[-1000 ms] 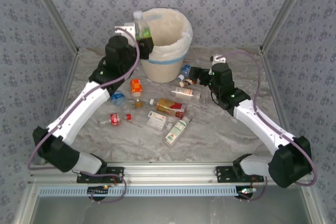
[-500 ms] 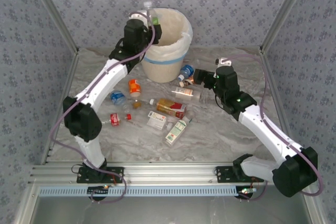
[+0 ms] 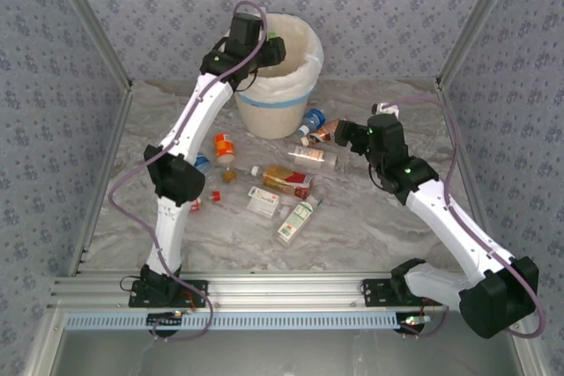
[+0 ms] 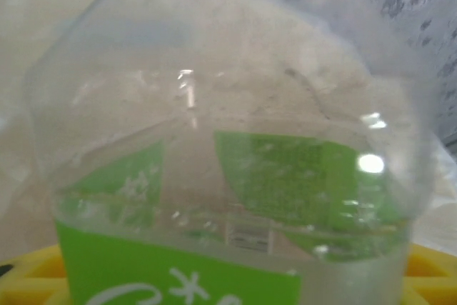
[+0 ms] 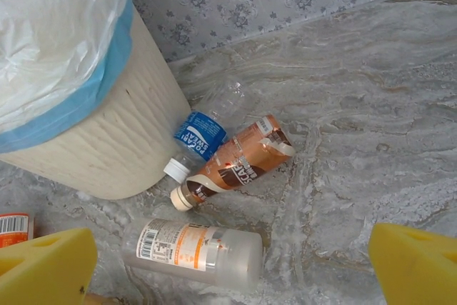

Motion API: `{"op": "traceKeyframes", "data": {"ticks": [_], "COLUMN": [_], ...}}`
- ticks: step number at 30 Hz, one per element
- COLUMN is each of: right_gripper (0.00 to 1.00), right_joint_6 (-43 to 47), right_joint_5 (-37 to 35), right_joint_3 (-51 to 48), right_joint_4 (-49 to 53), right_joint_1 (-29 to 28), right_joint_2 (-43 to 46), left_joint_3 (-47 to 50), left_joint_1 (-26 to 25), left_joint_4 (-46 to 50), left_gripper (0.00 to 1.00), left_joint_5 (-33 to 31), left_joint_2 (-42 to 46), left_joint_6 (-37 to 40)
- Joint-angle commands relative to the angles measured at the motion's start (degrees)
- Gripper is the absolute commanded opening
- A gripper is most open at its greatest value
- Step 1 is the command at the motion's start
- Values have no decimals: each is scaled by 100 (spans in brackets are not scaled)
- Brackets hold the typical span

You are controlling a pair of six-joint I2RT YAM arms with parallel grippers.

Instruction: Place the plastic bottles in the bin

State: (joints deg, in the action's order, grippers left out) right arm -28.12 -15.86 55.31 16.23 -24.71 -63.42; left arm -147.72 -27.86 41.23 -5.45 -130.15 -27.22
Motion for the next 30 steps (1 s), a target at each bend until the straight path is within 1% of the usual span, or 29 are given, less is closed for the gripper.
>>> {"op": "traceKeyframes", "data": {"ticks": [1, 3, 7, 9, 11, 13, 16, 17, 19, 21, 23, 25, 27, 30], "right_gripper": [100, 100, 100, 100, 100, 100, 99, 99, 99, 99, 100, 100, 100, 100], "right_joint_6": [-88, -95, -123, -69, 367, 829, 1595, 1752, 1822, 1583, 709, -31, -710, -1684], "right_joint_5": [-189, -190, -20, 173, 728, 1141, 1802, 1906, 1893, 1704, 1349, 1601, 1634, 1156], "right_joint_3": [15, -2, -46, -49, -98, -52, 42, 94, 201, 315, 438, 325, 94, -160], "right_joint_4": [212, 264, 318, 284, 104, 116, 293, 429, 700, 1051, 1535, 1673, 1591, 1576], "right_joint_1": [43, 91, 231, 309, 377, 396, 368, 340, 284, 222, 158, 39, -271, -875], "right_joint_2": [104, 65, -40, -112, -227, -373, -597, -671, -787, -893, -983, -950, -880, -865], "left_joint_3": [-539, -603, -626, -580, -386, 32, 1119, 1538, 2344, 3017, 3631, 4104, 4572, 5379], "left_joint_1": [9, 13, 12, 11, 3, -21, -70, -83, -80, -80, -74, -68, -60, -29], "left_joint_4": [744, 759, 790, 777, 660, 401, -195, -560, -1034, -1436, -1748, -1919, -2091, -2446], "left_gripper": [79, 85, 92, 95, 97, 99, 99, 100, 99, 99, 99, 100, 99, 99], "left_joint_5": [225, 308, 741, 967, 1192, 1330, 1395, 1385, 1406, 1426, 1438, 1422, 1356, 1131], "left_joint_2": [-158, -128, 120, 315, 617, 1002, 1763, 2031, 2540, 2985, 3413, 3747, 4081, 4641], "left_joint_6": [-73, -64, 10, 53, 98, 151, 218, 194, 143, 121, 104, 88, 39, -124]}}
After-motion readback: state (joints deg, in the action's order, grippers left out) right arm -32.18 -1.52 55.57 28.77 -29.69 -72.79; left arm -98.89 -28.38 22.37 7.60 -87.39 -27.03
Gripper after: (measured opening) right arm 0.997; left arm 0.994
